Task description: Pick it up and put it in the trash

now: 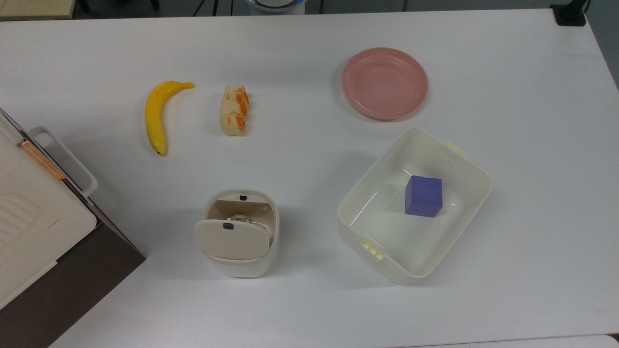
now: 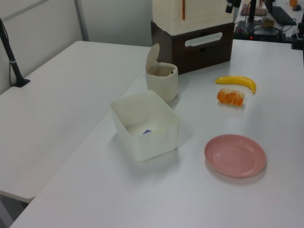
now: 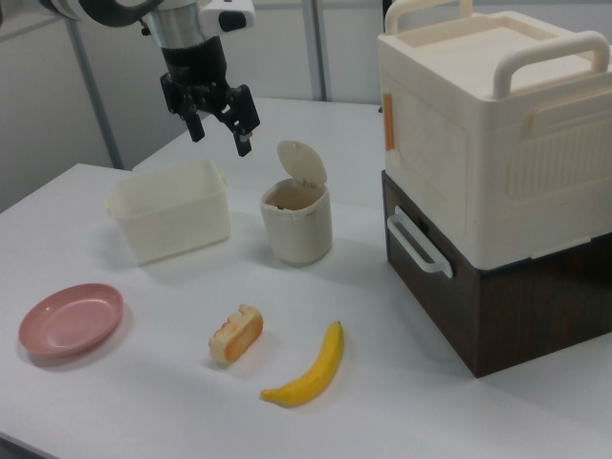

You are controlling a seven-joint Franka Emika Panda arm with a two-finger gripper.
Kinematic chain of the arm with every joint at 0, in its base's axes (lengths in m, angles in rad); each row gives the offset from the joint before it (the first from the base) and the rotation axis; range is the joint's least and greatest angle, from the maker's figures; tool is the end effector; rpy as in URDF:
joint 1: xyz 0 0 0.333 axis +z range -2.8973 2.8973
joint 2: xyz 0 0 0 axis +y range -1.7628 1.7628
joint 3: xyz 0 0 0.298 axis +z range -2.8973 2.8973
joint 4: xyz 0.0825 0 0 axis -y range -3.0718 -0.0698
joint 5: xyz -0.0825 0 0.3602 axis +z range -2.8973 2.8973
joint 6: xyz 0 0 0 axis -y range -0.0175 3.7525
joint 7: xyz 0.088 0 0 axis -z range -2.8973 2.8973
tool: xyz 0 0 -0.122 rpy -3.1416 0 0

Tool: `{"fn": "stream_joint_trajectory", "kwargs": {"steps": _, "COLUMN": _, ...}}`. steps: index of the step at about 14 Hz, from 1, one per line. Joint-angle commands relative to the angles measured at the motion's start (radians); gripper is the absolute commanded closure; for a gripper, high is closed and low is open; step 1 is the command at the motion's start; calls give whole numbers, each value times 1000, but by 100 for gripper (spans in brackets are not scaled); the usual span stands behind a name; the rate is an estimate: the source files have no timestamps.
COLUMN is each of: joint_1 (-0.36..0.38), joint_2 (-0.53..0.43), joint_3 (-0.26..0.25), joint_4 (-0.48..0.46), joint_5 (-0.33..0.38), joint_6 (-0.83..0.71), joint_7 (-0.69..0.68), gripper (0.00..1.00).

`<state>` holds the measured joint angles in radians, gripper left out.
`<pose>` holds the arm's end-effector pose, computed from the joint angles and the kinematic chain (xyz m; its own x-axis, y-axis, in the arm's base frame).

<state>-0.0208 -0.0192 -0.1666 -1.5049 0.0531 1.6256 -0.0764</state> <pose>0.5245 -0.0941 0.6368 0.9833 -0.1123 0.1430 -0.1068 -0.9932 -0.0453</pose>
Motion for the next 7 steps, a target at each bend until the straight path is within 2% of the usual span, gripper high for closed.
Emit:
{"fn": "stream_joint_trajectory", "kwargs": {"steps": 1, "joint_1": 27, "joint_2": -13, "joint_3": -13, "joint_4": -9, "joint_5": -13, "joint_6": -76, "joint_7": 16, "gripper": 0}}
{"fn": "stream_joint_trajectory", "kwargs": {"steps": 4, "joint_1": 28, "joint_2": -14, "joint_3": -8, "joint_4": -8, "joint_5": -13, "joint_6": -89, "joint_7": 73, "gripper": 0}}
{"fn": "stream_joint_trajectory", "kwargs": {"steps": 7, "joint_1": 27, "joint_2": -22, "joint_3": -8, "joint_4": -8, "joint_5": 2, "joint_6": -86, "joint_7": 72, "gripper": 0}}
